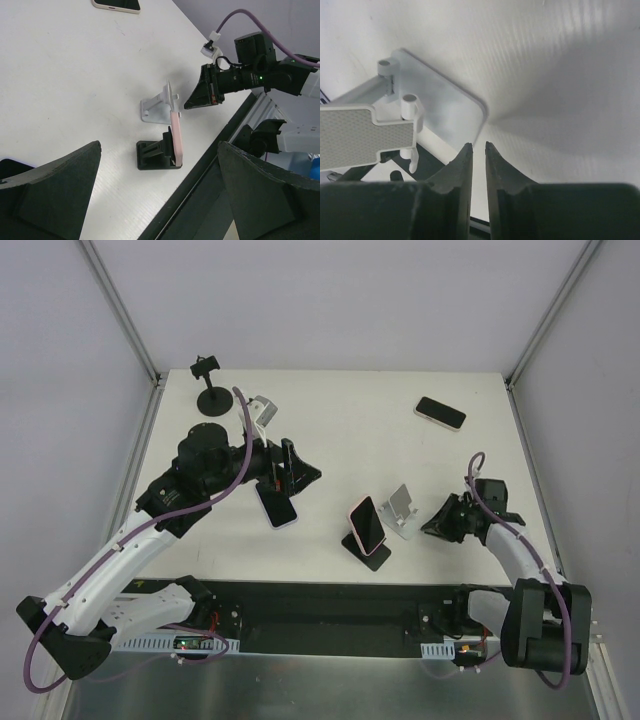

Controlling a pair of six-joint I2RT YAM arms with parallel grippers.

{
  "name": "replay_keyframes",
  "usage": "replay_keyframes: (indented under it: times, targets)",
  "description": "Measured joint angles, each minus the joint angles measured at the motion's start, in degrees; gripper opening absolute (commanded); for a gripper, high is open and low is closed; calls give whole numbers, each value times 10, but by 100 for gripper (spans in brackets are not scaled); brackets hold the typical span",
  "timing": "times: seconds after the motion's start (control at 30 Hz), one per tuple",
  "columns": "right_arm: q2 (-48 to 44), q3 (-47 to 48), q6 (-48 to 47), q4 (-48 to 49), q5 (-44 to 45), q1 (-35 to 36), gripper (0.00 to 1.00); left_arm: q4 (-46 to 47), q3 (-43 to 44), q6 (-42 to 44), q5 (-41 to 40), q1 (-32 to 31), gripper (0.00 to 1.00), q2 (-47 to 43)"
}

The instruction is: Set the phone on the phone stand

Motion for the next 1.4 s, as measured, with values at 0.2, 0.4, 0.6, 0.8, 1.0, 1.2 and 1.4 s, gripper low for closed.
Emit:
replay_keyframes:
  times: [0.2, 0.4, 0.6, 0.8, 1.0, 1.2, 1.4]
  targets:
    - [22, -31, 37, 7, 16, 43, 8, 0, 0, 0, 0, 0, 99, 0]
    - [68, -24, 63, 49, 9, 52, 13, -1, -2, 0, 1, 0, 99, -4]
    - [78, -24, 77, 78, 10, 68, 14, -3, -3, -1, 1, 0, 99, -10]
    - [61, -11, 74, 50, 39, 74, 40, -7, -3, -1, 2, 0, 99, -11]
    - [-27, 28, 49, -11, 94, 71, 61, -19, -24, -19, -65, 0, 99, -28]
    - [-100, 92, 19, -54, 113, 70, 67, -135, -6, -96, -156, 112, 99, 50]
    - [-148, 132, 5, -85, 115, 73, 70, -223, 16, -141, -174, 168, 99, 202]
